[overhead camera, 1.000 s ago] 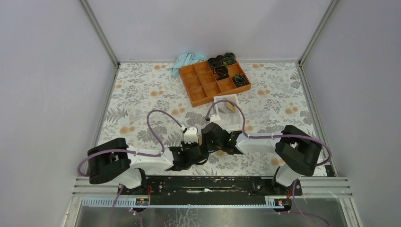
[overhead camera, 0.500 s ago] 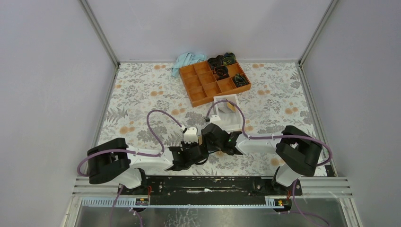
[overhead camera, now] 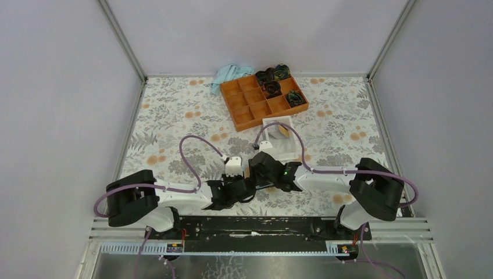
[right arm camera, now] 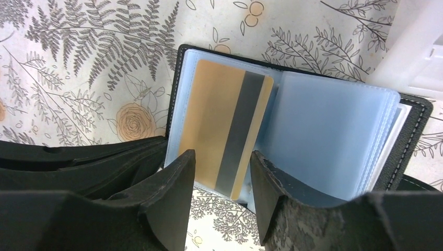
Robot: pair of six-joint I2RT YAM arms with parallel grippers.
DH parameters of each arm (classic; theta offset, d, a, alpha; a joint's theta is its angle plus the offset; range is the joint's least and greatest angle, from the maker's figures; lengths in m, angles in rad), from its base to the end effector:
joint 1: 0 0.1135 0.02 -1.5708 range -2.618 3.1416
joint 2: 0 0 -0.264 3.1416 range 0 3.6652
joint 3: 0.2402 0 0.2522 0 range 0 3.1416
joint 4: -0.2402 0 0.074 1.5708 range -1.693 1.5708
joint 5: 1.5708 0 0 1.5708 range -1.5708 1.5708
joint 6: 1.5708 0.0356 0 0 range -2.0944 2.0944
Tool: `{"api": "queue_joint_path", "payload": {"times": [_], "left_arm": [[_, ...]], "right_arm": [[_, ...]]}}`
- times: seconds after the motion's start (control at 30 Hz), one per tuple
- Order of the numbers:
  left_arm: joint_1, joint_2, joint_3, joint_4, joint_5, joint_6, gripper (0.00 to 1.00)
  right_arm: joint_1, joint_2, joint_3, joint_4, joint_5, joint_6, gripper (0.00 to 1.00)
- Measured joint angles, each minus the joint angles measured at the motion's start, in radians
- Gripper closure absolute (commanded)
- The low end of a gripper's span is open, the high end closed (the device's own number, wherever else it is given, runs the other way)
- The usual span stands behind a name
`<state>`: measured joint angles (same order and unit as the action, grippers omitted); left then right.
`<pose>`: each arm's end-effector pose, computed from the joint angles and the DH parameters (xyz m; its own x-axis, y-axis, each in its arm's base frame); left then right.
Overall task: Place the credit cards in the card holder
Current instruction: Insert the credit card into the card holder.
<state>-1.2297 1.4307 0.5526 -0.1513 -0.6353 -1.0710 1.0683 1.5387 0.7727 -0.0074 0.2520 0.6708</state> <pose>0.0997 -0.2178 0.1368 -0.7133 -0.1022 -0.6933 0.0629 0.9760 -0.2086 0.1558 0.2650 0.1750 -0.7377 -0.0924 -0.6688 -0.3884 0.8684 0.3083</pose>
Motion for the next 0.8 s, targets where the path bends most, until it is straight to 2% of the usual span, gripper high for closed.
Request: {"api": "queue_joint_path", "payload": {"times": [0.47,0.67,0.8], "left_arm": [[0.0,-0.002,0.0,-0.005,0.0,0.0,0.96],[0.0,-0.003,0.0,-0.009,0.0,0.0,0.96],[0.0,-0.024,0.0,-0.046,0.0,-0.001,0.9]], "right_arm": [[0.0,-0.001,-0.006,-0.018,0.002,-0.004,0.49],[-0.001,-0.052,-0.019,-0.019,0.029,-0.023,0.5],[-0.002,-0.087,-0.018,-0.023,0.055,-0.045,0.52]]}}
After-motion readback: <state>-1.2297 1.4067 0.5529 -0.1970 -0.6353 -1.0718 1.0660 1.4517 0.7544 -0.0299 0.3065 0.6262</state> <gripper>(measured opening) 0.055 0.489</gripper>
